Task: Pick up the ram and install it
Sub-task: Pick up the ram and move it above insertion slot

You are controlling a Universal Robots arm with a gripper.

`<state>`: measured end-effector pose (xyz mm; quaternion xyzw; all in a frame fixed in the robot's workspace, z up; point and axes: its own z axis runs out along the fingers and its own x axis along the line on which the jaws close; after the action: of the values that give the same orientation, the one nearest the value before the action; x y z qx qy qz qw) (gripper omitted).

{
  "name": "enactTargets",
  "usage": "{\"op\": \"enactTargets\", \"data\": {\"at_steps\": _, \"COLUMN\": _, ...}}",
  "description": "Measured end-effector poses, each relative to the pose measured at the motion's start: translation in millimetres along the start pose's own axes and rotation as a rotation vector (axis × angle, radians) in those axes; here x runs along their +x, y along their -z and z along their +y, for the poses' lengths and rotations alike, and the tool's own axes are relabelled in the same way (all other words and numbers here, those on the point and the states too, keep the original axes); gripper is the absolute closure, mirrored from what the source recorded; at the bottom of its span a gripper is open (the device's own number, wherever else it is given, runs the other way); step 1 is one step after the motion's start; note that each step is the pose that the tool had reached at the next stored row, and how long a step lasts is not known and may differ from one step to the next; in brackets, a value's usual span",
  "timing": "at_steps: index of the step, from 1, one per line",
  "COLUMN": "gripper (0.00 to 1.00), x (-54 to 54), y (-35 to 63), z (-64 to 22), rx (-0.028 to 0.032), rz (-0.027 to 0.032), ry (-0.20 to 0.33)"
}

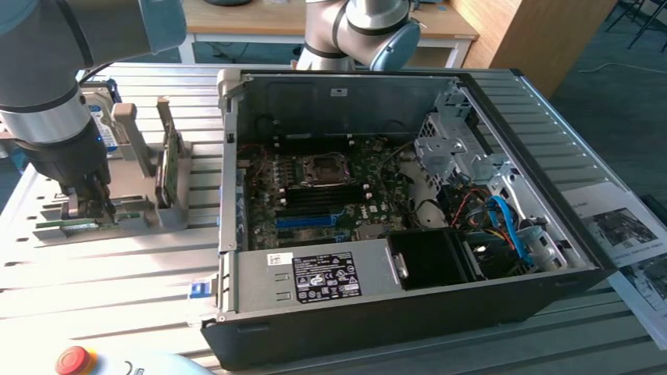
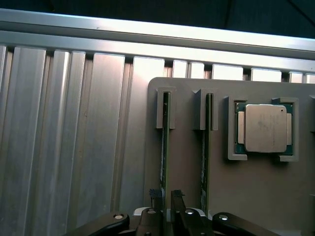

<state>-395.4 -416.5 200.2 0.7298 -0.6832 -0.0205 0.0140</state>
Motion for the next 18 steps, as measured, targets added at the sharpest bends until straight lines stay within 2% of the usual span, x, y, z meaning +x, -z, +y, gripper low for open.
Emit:
{"op": "enactTargets", "data": {"at_steps": 2, "gripper": 0.79, "x": 0.0, "y": 0.0, "z": 0.0, "rx": 0.0, "rz": 0.0, "ry": 0.0}}
{"op": "enactTargets", "data": {"at_steps": 3, "gripper": 0.8, "x": 0.0, "y": 0.0, "z": 0.0, "rx": 0.0001, "rz": 0.0002, "ry": 0.0}}
{"op": "enactTargets", "data": {"at_steps": 4, "gripper": 0.87, "x": 0.0, "y": 0.0, "z": 0.0, "rx": -0.0001, "rz": -0.0001, "ry": 0.0}}
{"op": "enactTargets", "data": {"at_steps": 6, "gripper": 0.88, "x": 0.0, "y": 0.0, "z": 0.0, "rx": 0.0, "rz": 0.0, "ry": 0.0}}
{"op": "enactTargets", "data": {"at_steps": 18, "gripper": 0.88, "x": 0.0, "y": 0.7, "z": 0.0, "rx": 0.0, "rz": -0.0003, "ry": -0.007}}
